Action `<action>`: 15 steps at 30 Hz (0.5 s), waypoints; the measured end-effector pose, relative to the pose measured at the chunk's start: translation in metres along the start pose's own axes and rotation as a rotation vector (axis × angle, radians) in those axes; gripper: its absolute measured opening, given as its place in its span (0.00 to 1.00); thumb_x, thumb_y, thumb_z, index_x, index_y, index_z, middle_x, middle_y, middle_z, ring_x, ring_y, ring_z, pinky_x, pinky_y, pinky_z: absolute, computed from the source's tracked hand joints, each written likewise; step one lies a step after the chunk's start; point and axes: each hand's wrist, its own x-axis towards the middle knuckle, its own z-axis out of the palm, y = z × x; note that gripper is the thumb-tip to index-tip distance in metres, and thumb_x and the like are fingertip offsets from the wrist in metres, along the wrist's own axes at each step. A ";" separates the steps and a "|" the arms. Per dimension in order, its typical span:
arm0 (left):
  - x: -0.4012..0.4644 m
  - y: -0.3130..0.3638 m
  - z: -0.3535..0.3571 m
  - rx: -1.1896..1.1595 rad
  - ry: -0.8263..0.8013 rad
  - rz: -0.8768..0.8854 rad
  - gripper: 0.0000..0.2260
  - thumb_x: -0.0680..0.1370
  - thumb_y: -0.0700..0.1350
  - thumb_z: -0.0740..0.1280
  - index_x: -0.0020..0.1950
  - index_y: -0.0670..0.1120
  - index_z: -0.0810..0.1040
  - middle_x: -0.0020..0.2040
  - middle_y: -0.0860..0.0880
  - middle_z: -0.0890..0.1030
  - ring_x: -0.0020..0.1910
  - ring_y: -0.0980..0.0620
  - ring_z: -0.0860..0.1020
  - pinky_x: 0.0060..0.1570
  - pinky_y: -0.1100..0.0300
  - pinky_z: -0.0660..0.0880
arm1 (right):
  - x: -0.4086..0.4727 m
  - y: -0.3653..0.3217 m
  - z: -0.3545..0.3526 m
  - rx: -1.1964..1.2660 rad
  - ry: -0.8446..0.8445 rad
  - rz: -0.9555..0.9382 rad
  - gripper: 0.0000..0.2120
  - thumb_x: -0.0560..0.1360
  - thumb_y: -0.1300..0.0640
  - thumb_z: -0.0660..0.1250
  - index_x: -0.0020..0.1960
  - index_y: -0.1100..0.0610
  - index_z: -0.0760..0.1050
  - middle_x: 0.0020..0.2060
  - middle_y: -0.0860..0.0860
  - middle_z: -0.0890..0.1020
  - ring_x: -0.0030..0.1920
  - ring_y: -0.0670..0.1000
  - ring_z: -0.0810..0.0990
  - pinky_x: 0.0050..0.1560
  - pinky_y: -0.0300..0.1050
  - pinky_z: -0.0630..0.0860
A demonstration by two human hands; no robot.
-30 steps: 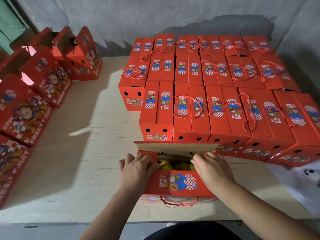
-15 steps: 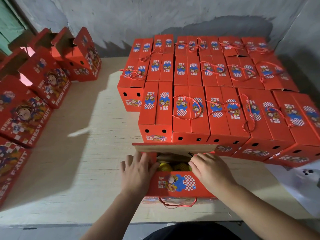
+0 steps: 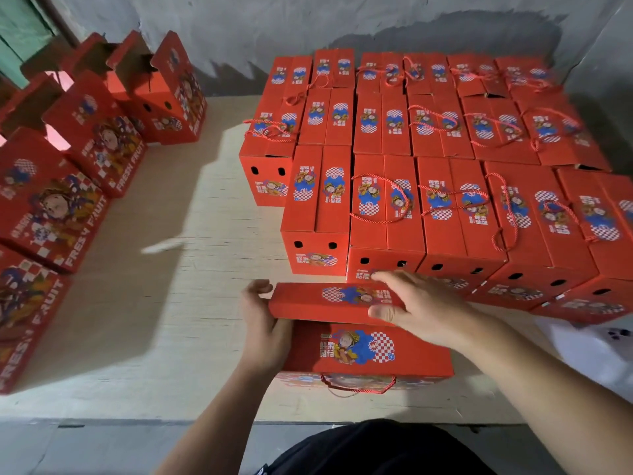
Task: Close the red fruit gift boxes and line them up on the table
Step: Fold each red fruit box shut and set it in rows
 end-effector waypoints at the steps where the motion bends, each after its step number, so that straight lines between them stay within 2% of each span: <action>1: 0.000 -0.001 -0.002 -0.071 0.002 0.014 0.21 0.74 0.42 0.62 0.68 0.48 0.67 0.65 0.39 0.70 0.61 0.35 0.74 0.64 0.34 0.71 | -0.002 0.001 0.004 -0.026 0.028 -0.024 0.43 0.71 0.20 0.48 0.78 0.42 0.61 0.76 0.43 0.68 0.73 0.51 0.71 0.69 0.55 0.70; 2: 0.001 -0.001 -0.004 -0.085 0.013 0.061 0.25 0.73 0.38 0.60 0.70 0.51 0.66 0.67 0.44 0.70 0.63 0.38 0.73 0.65 0.37 0.71 | -0.004 0.000 0.006 -0.051 0.080 -0.061 0.42 0.73 0.21 0.49 0.79 0.44 0.63 0.76 0.45 0.70 0.73 0.52 0.72 0.70 0.56 0.70; 3: 0.000 -0.002 -0.005 -0.061 0.006 0.120 0.29 0.72 0.35 0.58 0.71 0.53 0.68 0.69 0.49 0.70 0.65 0.42 0.73 0.67 0.39 0.71 | -0.005 -0.001 0.007 -0.086 0.153 -0.119 0.41 0.75 0.23 0.50 0.78 0.47 0.67 0.73 0.47 0.74 0.70 0.53 0.76 0.67 0.56 0.75; 5: -0.002 -0.002 -0.006 -0.065 -0.020 0.133 0.33 0.71 0.33 0.55 0.73 0.57 0.71 0.69 0.57 0.72 0.69 0.46 0.71 0.69 0.42 0.71 | -0.005 -0.003 0.008 -0.188 0.352 -0.273 0.35 0.79 0.30 0.54 0.70 0.55 0.77 0.59 0.51 0.85 0.53 0.54 0.86 0.47 0.52 0.84; 6: -0.004 -0.002 -0.007 -0.075 -0.029 0.116 0.34 0.71 0.34 0.54 0.73 0.58 0.72 0.68 0.62 0.72 0.71 0.46 0.70 0.71 0.43 0.69 | -0.004 -0.004 0.008 -0.230 0.429 -0.318 0.32 0.80 0.33 0.55 0.65 0.57 0.80 0.51 0.51 0.87 0.45 0.53 0.87 0.37 0.50 0.84; 7: -0.005 -0.002 -0.010 -0.071 -0.029 0.113 0.34 0.71 0.35 0.54 0.73 0.59 0.73 0.69 0.66 0.71 0.73 0.47 0.67 0.73 0.43 0.66 | -0.005 -0.004 0.008 -0.257 0.470 -0.334 0.30 0.80 0.35 0.56 0.61 0.58 0.81 0.47 0.51 0.87 0.40 0.53 0.87 0.31 0.49 0.83; 9: -0.006 -0.009 -0.018 -0.010 -0.072 0.177 0.29 0.74 0.41 0.57 0.73 0.59 0.73 0.71 0.71 0.68 0.77 0.48 0.60 0.76 0.44 0.58 | -0.004 -0.005 0.010 -0.325 0.484 -0.336 0.29 0.80 0.35 0.57 0.56 0.59 0.83 0.46 0.51 0.87 0.40 0.54 0.87 0.31 0.50 0.83; 11: -0.004 -0.013 -0.025 0.154 -0.170 0.317 0.21 0.79 0.52 0.59 0.72 0.62 0.75 0.73 0.65 0.71 0.76 0.49 0.61 0.74 0.46 0.58 | -0.005 -0.004 0.017 -0.421 0.461 -0.327 0.29 0.78 0.34 0.60 0.55 0.58 0.84 0.50 0.54 0.87 0.44 0.56 0.87 0.39 0.52 0.85; 13: 0.003 -0.010 -0.027 0.383 -0.199 0.349 0.20 0.81 0.66 0.59 0.70 0.65 0.76 0.71 0.66 0.72 0.69 0.54 0.67 0.66 0.51 0.62 | -0.007 -0.004 0.021 -0.456 0.395 -0.307 0.30 0.76 0.33 0.62 0.60 0.57 0.84 0.54 0.56 0.85 0.47 0.58 0.86 0.46 0.54 0.84; 15: 0.013 -0.005 -0.026 0.581 -0.183 0.371 0.24 0.77 0.71 0.60 0.70 0.65 0.77 0.65 0.67 0.74 0.60 0.51 0.70 0.59 0.53 0.61 | -0.005 -0.001 0.018 -0.434 0.339 -0.308 0.32 0.75 0.33 0.62 0.66 0.57 0.81 0.57 0.56 0.83 0.50 0.59 0.84 0.50 0.56 0.83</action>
